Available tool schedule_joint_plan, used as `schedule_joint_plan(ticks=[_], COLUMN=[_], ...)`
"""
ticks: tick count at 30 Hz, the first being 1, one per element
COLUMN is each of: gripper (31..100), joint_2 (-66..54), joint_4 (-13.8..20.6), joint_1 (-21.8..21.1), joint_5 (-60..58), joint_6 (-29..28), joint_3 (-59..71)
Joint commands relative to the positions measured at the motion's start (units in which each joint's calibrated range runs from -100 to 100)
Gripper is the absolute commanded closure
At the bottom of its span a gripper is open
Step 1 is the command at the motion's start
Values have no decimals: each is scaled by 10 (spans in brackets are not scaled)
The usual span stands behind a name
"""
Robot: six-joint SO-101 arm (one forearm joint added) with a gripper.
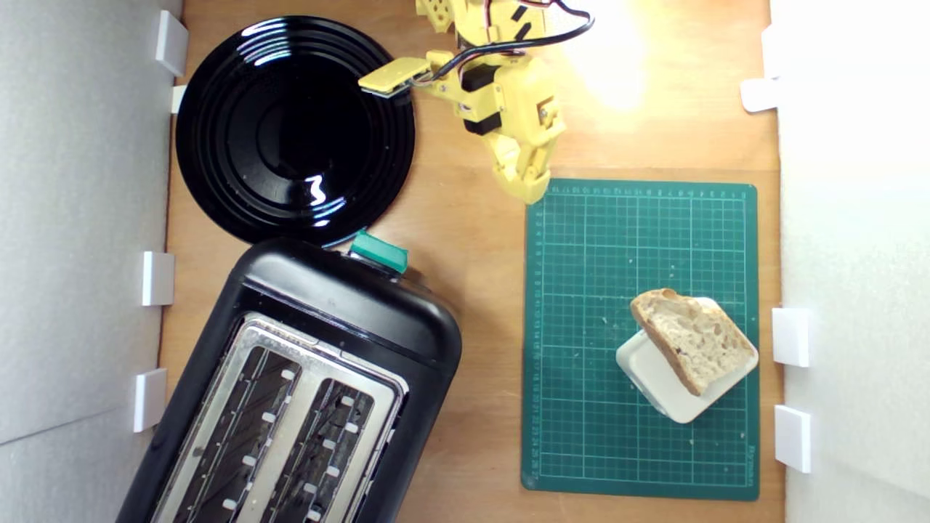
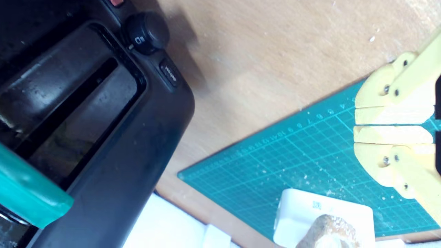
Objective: Pick bread and place in toaster
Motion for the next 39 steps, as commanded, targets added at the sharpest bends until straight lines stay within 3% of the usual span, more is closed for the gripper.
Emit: schedule_joint_plan(ticks=[1,18,26,31,39], gripper=[902,900,899,886,785], joint_2=[57,262,403,488,577], joint_4=[-13,0,99,142,151], joint_1=[-31,-131,-166,-168,-181], joint_5=[-94,-355,-542,-646,-734], joint_6=[-3,-100,-170,-186,-185], joint_3=[1,3,-1,-3,-43])
